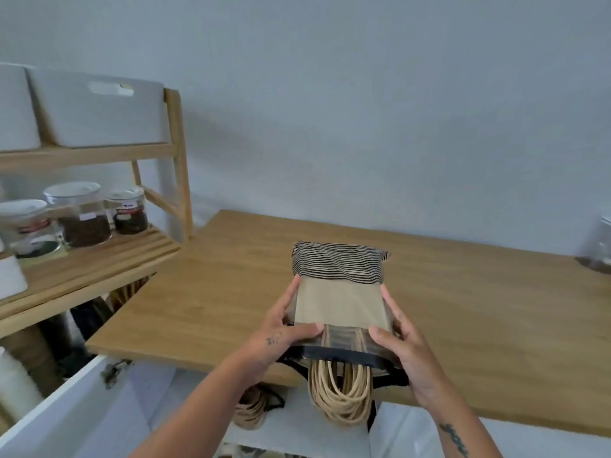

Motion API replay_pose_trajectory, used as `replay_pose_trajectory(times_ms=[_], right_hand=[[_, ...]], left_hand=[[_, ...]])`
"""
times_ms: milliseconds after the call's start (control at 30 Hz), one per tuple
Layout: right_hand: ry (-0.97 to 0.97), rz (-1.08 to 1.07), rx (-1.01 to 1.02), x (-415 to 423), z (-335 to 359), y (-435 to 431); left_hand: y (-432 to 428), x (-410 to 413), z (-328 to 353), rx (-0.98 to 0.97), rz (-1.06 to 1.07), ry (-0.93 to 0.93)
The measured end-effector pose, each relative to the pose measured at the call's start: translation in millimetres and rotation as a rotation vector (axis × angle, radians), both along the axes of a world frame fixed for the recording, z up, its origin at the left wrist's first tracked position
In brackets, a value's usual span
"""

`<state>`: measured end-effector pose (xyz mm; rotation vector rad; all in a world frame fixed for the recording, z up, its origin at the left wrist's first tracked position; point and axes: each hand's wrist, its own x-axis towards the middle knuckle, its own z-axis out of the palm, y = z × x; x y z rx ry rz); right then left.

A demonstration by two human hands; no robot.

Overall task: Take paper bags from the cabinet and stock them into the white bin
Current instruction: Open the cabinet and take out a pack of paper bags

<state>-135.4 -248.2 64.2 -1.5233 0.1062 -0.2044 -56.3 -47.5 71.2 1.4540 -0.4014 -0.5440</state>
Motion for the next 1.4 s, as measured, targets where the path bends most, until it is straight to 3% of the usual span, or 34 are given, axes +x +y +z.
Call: replay_pose_trajectory(times_ms=[500,967,1400], right_hand=[[0.08,-0.183,0.061,173.1,10.9,-73.9],[0.156,-0.131,0.076,240.3,-3.4,-194.1],[0.166,-0.089,0.058,245.4,-55.3,-215.2]], left_hand=[[-84.2,202.6,11.1,0.011,-0.187,0.024],[-199.7,246.3,-4.2,0.048,-0.075,0.119],[-220.7,252.1,-51.9,0.175,-0.003,0.172]])
